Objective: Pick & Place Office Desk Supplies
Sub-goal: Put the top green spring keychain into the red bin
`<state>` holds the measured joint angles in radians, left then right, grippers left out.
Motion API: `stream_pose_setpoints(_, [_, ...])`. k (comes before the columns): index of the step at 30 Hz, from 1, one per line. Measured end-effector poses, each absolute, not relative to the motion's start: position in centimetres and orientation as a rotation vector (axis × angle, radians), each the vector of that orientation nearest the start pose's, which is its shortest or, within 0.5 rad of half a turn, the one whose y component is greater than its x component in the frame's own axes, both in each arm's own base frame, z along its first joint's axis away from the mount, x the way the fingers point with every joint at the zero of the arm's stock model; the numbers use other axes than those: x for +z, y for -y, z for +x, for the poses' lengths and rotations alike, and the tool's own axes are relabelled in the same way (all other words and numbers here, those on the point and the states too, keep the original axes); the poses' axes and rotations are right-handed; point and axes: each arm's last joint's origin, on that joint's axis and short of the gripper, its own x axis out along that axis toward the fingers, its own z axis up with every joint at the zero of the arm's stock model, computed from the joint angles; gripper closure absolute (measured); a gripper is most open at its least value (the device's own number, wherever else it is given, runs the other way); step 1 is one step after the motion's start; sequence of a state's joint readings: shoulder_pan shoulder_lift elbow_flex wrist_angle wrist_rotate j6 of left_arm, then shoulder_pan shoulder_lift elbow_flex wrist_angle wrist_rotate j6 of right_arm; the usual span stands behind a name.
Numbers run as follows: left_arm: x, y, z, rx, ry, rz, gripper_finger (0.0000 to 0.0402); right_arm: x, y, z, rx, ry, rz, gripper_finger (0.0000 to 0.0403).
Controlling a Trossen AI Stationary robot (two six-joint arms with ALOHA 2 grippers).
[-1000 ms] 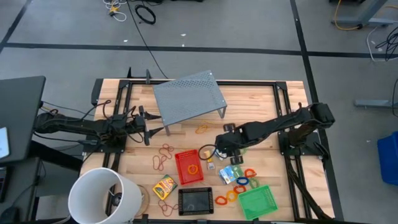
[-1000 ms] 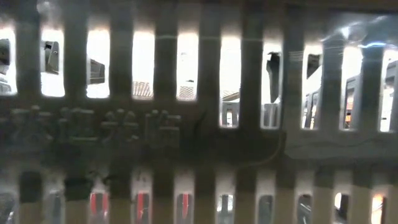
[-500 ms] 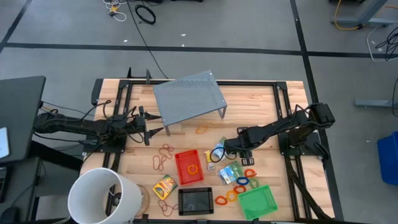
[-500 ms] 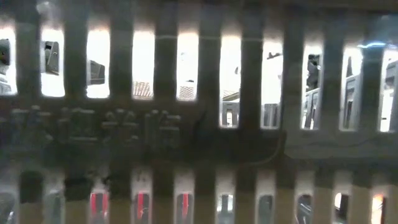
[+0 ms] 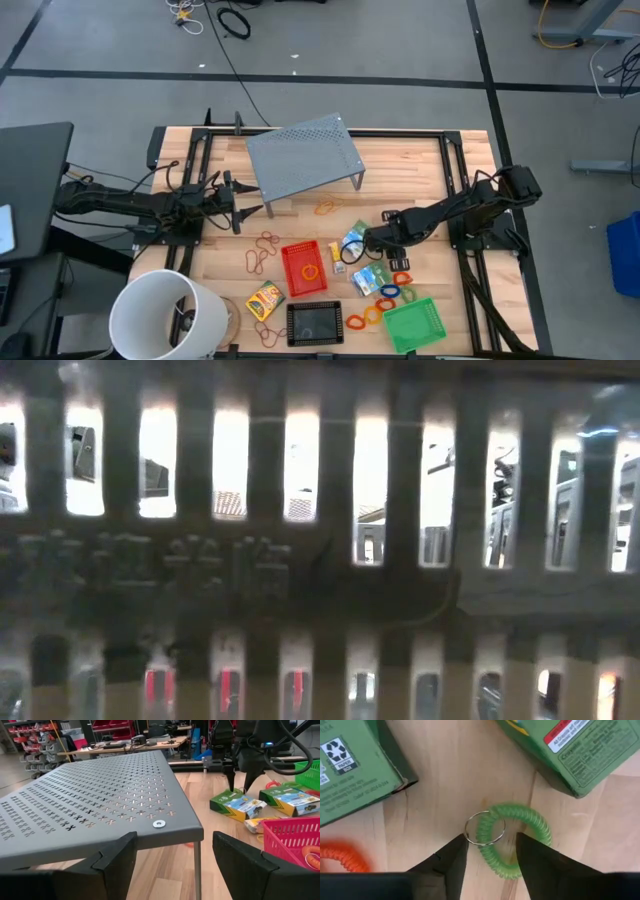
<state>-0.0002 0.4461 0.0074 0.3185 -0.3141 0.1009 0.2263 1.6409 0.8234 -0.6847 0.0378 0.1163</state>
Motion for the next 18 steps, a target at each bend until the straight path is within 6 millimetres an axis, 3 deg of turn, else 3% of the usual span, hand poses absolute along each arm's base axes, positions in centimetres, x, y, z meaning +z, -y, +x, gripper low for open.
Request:
stream_pose_setpoints(7, [15.6,-0.9,12.4,0.307,-0.138,0.116,0.0140,13.2,-6.3,25.0,0.078,-1.479,-0.128,0.0384])
stream_pose_setpoints(13, [15.6,-0.9,12.4,0.308,-0.138,0.113,0.0140,13.7,-7.5,24.9,0.066,-1.487,-0.162,0.0396])
stream_pose_setpoints(18, [15.6,-0.9,12.4,0.307,-0.141,0.113,0.0140,15.7,-9.0,25.5,0.089,-1.511,-0.177,0.0399])
